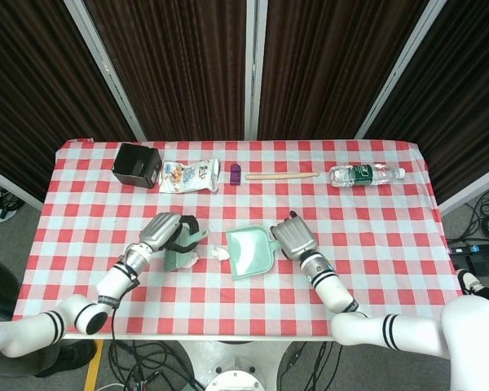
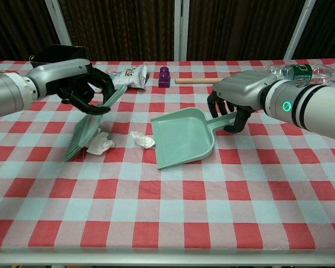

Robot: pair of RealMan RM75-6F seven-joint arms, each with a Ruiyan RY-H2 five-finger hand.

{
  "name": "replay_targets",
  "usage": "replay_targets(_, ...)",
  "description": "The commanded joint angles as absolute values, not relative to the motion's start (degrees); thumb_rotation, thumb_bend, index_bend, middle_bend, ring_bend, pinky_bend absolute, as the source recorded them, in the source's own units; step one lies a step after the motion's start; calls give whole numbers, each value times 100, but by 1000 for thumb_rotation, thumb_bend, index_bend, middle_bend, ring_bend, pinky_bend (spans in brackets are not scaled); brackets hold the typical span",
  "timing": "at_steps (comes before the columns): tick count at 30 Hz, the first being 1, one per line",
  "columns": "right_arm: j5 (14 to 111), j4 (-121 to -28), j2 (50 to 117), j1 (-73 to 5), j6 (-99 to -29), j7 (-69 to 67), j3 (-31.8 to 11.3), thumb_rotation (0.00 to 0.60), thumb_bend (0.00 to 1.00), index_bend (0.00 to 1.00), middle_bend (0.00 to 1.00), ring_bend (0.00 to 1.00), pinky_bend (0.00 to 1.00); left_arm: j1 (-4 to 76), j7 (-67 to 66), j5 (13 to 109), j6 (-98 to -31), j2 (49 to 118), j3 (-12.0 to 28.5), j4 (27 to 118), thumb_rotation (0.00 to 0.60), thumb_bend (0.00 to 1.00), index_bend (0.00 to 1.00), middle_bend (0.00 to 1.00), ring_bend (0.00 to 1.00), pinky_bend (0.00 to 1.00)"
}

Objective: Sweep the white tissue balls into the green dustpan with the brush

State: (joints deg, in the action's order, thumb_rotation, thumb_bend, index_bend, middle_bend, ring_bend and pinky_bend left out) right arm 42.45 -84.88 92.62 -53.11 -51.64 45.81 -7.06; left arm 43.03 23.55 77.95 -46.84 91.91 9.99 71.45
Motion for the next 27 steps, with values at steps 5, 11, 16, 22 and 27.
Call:
replay_targets(5,4206,-8361,9377,-5369,-5158,4440,-724,600,366,693,610,393,198,4548,2637,7791,-4675,9552,1193,7030,600,474,590,573,799,915)
replay_targets(11,4164,-8270,9460,-5394,-5110,4245,-759,600,379,701,613,395,200,4688,2907,7730,-4716,9910,1332,6851,600,475,590,574,799,914)
replay_targets(16,4131,-8265,9435,-5345,-4902,3807,-843,600,388,708,615,395,201,4742,3157,7680,-4818,10147,1445,6795,600,475,591,574,787,914)
replay_targets(22,4220,-8158,9410,-5324,-4633,3412,-822,600,395,709,616,397,201,4776,3228,7753,-5042,10256,1515,6746,600,475,589,573,782,913)
replay_targets(27,4442,-8166,9303,-5331,-4565,3242,-781,600,402,715,620,399,201,4601,3009,7790,-5246,9934,1411,7001,600,475,587,571,782,910)
